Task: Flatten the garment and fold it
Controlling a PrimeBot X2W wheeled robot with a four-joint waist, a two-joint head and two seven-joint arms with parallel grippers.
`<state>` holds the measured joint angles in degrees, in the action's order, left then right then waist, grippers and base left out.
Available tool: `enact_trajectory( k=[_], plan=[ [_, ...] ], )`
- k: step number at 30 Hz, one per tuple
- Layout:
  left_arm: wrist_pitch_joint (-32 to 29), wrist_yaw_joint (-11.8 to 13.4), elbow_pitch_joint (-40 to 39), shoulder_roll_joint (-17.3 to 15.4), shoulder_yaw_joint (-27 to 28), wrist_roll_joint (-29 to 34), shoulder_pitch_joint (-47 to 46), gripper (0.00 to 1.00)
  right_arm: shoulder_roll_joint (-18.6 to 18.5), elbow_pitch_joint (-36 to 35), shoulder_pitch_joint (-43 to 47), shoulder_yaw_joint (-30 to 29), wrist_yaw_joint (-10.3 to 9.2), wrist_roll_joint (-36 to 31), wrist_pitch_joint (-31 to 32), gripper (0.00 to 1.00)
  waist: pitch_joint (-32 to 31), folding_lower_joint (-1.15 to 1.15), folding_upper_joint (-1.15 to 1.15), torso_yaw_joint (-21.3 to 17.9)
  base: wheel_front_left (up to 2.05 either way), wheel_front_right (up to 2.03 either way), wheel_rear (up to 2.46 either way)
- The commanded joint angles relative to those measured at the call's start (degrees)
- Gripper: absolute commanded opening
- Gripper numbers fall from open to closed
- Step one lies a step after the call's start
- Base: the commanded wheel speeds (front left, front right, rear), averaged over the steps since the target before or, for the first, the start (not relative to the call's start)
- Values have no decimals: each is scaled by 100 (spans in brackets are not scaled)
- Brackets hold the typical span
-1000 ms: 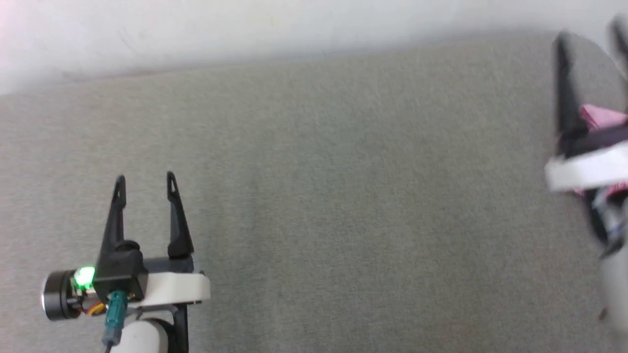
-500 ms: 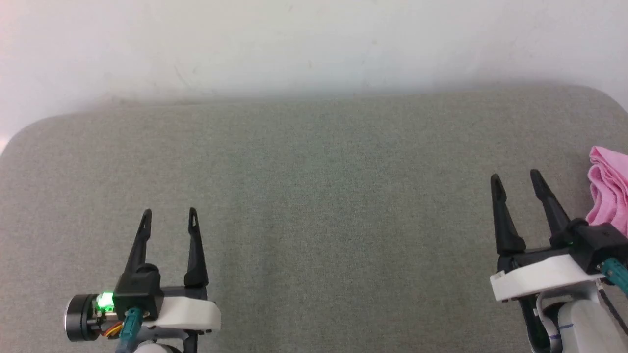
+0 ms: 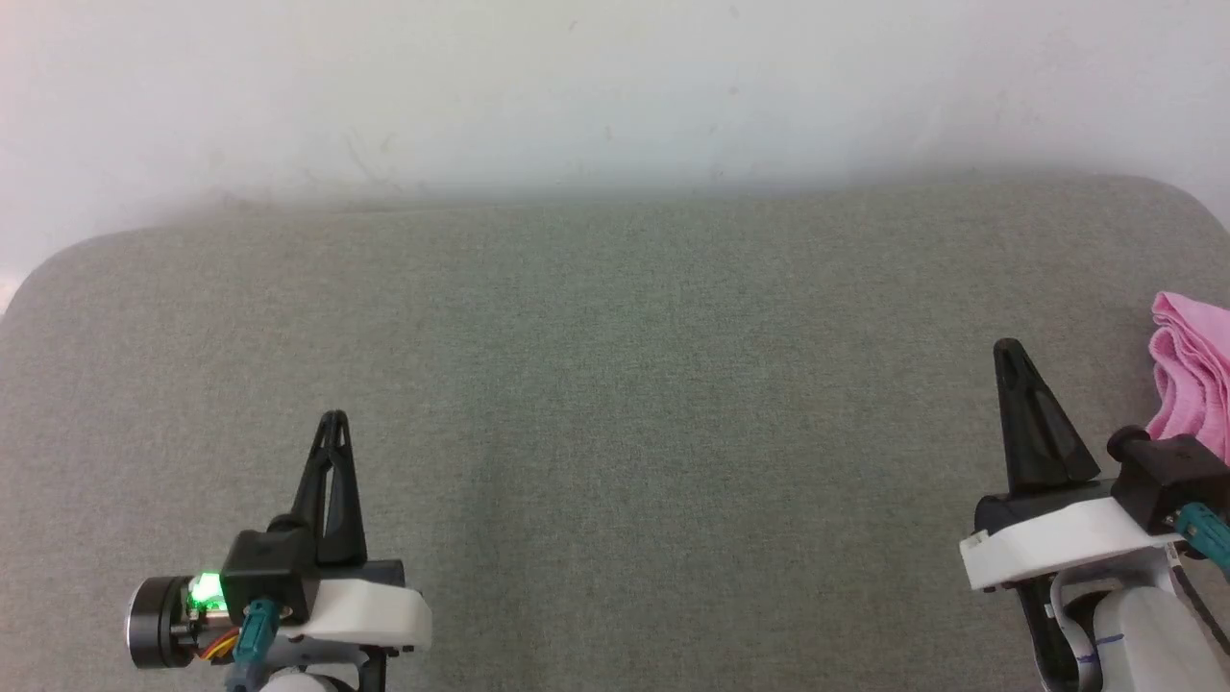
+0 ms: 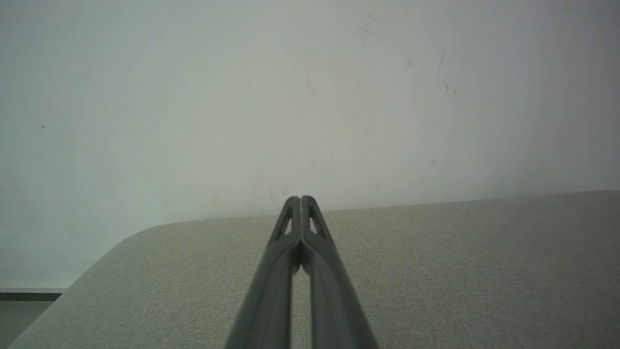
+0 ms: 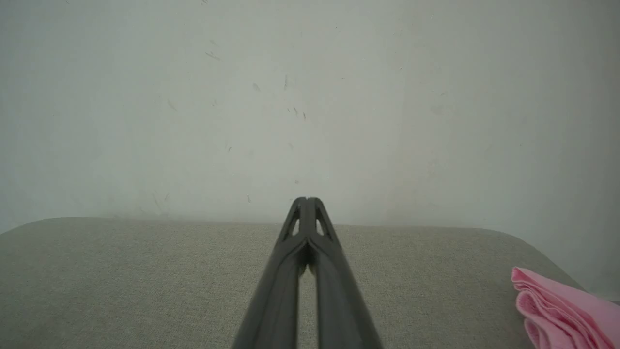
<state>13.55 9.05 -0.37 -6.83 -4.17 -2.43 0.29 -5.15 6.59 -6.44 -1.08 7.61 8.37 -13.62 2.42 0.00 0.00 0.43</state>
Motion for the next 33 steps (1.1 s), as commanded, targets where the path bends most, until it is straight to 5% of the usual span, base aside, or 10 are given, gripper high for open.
enact_trajectory(
  k=[1,33],
  plan=[
    [-21,-51,3,30,20,21,-2,0,17,-35,55,11,-1,-56,26,0,-1,0,0,0,0,0,0],
    [-395,-291,13,132,131,83,-9,0,76,-210,220,38,-4,-275,401,0,-69,0,0,-12,0,0,0]
  ],
)
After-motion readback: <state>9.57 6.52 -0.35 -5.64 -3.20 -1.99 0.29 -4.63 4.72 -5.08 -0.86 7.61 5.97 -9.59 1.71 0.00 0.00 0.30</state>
